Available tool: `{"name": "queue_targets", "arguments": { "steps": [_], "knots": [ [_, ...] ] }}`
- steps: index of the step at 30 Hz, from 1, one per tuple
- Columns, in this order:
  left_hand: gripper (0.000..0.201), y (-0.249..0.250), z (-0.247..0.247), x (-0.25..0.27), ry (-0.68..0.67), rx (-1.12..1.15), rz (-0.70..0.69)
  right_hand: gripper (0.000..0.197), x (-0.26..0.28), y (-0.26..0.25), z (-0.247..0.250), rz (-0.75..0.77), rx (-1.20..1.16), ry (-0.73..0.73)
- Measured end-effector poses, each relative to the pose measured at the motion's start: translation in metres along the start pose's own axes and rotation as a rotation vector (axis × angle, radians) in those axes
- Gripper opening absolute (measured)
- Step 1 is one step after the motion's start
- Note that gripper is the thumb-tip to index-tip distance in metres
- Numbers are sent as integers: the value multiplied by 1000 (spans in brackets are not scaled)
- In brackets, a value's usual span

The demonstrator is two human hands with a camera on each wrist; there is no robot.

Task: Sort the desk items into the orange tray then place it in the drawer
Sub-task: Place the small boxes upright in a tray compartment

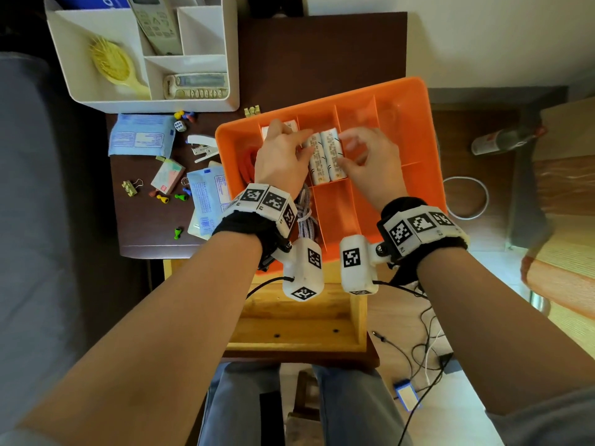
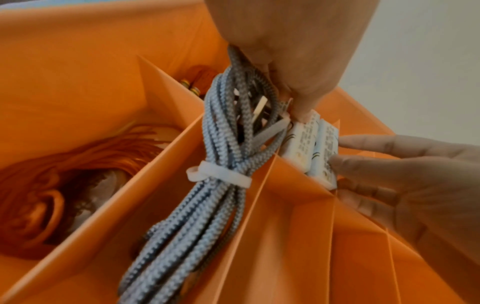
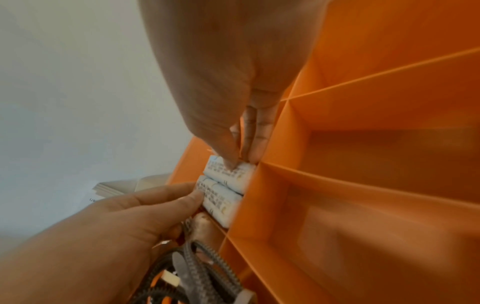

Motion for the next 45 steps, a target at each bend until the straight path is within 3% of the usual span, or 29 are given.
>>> {"name": "queue_targets", "arguments": {
  "steps": [5,9,12,25,32,45],
  "knots": [
    [37,1,4,3,-5,98,-26,29,2,-2,2,9,8,20],
    [25,-11,27,18,144,173,-36,25,11,-15,4,82,-17,111],
    [20,-25,36,31,200,186,11,23,16,-28,-4,134,-14,101],
    [18,-53,41,36,116,491,136,45,0,-76,-44,260,269,-211],
    [20,-50,29,35,-33,552,179,50,-8,-88,-60,332,470,-285],
    [9,-47,21,37,-210,500,186,50,-9,-90,-59,276,415,-320]
  ]
}}
Point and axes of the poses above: each hand's wrist, its own x-axis away from the middle knuckle, its own z-axis out of the back of the hand, y = z × x, the point moved 9 cm from there along -x, towards the middle knuckle, and after that the axes turned 2 degrees about x, right-handed, at the moved point
